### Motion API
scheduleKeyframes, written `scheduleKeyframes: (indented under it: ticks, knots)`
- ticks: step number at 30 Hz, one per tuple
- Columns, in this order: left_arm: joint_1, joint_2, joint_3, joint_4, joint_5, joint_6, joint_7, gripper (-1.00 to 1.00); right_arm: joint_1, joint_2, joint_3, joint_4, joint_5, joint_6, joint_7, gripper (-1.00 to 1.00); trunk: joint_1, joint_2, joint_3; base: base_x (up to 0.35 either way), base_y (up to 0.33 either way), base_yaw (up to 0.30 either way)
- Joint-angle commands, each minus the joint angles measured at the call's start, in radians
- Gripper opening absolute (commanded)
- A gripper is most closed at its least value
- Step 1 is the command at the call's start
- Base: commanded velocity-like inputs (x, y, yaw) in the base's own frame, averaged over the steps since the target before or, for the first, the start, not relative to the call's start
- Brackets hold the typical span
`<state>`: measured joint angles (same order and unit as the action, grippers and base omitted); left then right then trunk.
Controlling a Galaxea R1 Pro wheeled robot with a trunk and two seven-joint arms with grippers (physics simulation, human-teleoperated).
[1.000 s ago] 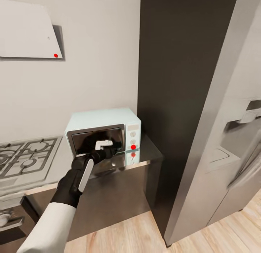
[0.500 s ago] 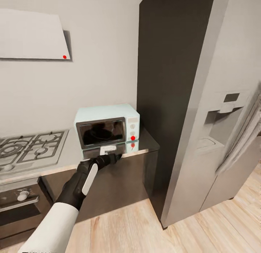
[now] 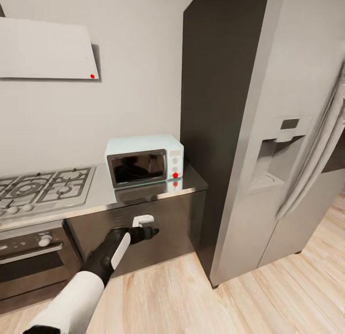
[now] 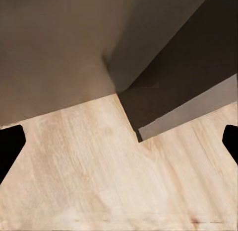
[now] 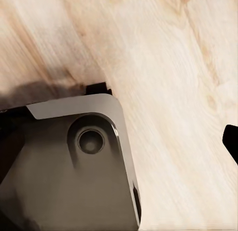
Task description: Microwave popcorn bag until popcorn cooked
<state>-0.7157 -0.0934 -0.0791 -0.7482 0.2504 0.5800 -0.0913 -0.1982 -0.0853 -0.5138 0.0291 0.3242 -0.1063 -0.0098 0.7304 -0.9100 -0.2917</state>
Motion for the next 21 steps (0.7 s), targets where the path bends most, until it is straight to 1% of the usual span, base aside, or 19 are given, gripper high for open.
scheduleKeyframes:
  ticks: [1,2,3,5,6,7,8,10,12,14,15,17,19,21]
  knots:
    - [-0.001,0.001,0.0,0.035,0.001,0.003,-0.001,1.0,-0.001,-0.001,-0.008,0.003,0.009,-0.006,-0.001,1.0,-0.001,-0.001,-0.001,-0.317,0.0,0.0]
    - [-0.001,0.009,0.002,0.131,0.001,-0.014,-0.001,1.0,-0.001,-0.001,-0.008,0.003,0.009,-0.005,0.0,1.0,-0.001,-0.001,-0.001,-0.173,0.0,0.0]
    - [-0.001,0.012,0.002,0.159,0.001,-0.022,-0.001,1.0,-0.001,-0.001,-0.008,0.003,0.009,-0.004,0.001,1.0,-0.001,-0.001,-0.001,-0.138,0.0,0.0]
    - [-0.001,0.028,0.002,0.272,0.0,-0.069,0.0,1.0,-0.001,-0.001,-0.007,0.003,0.01,-0.003,0.003,1.0,-0.001,-0.001,-0.001,-0.072,0.0,0.0]
    - [-0.001,0.046,0.002,0.384,0.0,-0.123,-0.001,1.0,-0.001,-0.001,-0.007,0.003,0.01,-0.003,0.003,1.0,-0.001,-0.001,-0.001,-0.023,0.0,0.0]
    - [-0.001,0.056,0.002,0.431,0.0,-0.144,-0.001,1.0,-0.001,-0.002,-0.006,0.003,0.01,-0.003,0.003,1.0,-0.001,-0.001,-0.001,-0.015,0.0,0.0]
    - [-0.001,0.071,0.002,0.517,0.001,-0.179,-0.001,1.0,-0.001,-0.002,-0.006,0.003,0.01,-0.003,0.004,1.0,-0.001,-0.001,-0.001,-0.006,0.0,0.0]
    - [-0.001,0.078,0.002,0.593,0.002,-0.213,-0.001,1.0,-0.001,-0.002,-0.006,0.003,0.01,-0.003,0.004,1.0,-0.001,-0.001,-0.001,-0.003,0.0,0.0]
    - [-0.001,0.081,0.002,0.668,0.006,-0.264,0.0,1.0,-0.001,-0.002,-0.006,0.003,0.01,-0.003,0.004,1.0,-0.001,-0.001,-0.001,-0.001,0.0,0.0]
    - [0.0,0.086,0.001,0.716,0.01,-0.322,0.001,1.0,-0.001,-0.002,-0.006,0.003,0.01,-0.004,0.004,1.0,-0.001,-0.001,-0.001,0.0,0.0,0.0]
    - [-0.001,0.093,0.001,0.732,0.011,-0.348,0.002,1.0,-0.001,-0.002,-0.006,0.003,0.01,-0.004,0.003,1.0,-0.001,-0.001,-0.001,0.0,0.0,0.0]
    - [-0.001,0.103,0.001,0.743,0.01,-0.367,0.002,1.0,-0.001,-0.002,-0.006,0.003,0.01,-0.004,0.003,1.0,-0.001,-0.001,-0.001,0.0,0.0,0.0]
    - [0.015,0.107,0.001,0.747,0.01,-0.376,0.002,1.0,-0.001,-0.002,-0.006,0.003,0.009,-0.003,0.004,1.0,-0.001,-0.001,-0.001,0.0,0.0,0.0]
    - [0.099,0.11,0.001,0.748,0.009,-0.412,0.002,1.0,-0.001,-0.002,-0.006,0.003,0.008,-0.003,0.004,1.0,-0.001,-0.001,-0.001,0.0,0.0,0.0]
